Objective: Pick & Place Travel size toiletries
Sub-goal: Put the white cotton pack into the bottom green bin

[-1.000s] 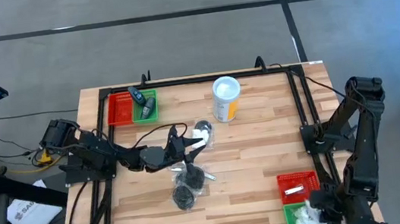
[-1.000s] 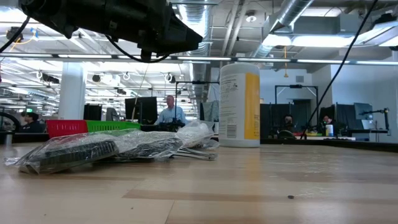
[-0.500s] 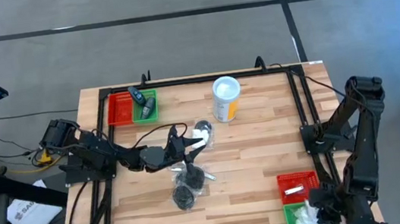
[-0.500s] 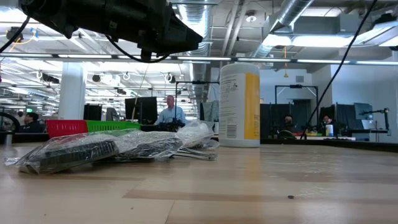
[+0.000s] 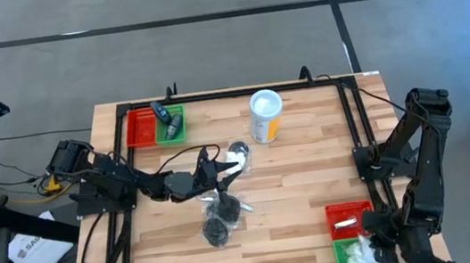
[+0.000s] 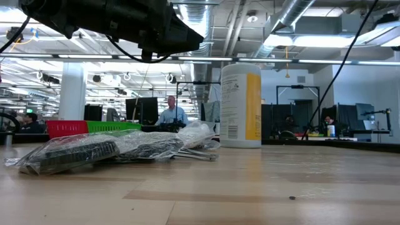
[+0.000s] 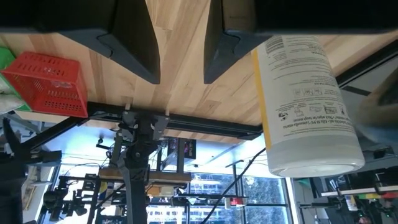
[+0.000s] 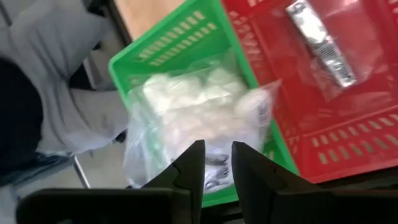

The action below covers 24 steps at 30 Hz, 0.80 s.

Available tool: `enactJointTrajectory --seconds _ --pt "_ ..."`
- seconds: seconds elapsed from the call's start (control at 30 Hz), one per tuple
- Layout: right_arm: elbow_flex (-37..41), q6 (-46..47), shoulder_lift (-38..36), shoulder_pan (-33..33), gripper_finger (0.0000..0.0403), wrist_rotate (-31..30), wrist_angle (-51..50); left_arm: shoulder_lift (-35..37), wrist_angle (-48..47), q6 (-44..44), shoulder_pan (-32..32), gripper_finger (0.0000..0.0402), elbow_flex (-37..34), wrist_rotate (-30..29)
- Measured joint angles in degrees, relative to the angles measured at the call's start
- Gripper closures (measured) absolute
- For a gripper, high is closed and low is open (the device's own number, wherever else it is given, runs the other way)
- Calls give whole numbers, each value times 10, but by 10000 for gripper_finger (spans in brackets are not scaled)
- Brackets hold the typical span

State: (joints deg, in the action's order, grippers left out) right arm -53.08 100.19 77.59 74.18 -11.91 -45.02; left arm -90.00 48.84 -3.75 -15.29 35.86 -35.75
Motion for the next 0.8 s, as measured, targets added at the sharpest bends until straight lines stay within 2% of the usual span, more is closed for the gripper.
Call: enactJointTrajectory --seconds 0.23,0.8 --pt "0 -35 37 -21 331 45 -3 0 -2 0 0 289 0 0" --pt "0 -146 111 -61 331 57 62 0 -2 -1 0 289 0 0"
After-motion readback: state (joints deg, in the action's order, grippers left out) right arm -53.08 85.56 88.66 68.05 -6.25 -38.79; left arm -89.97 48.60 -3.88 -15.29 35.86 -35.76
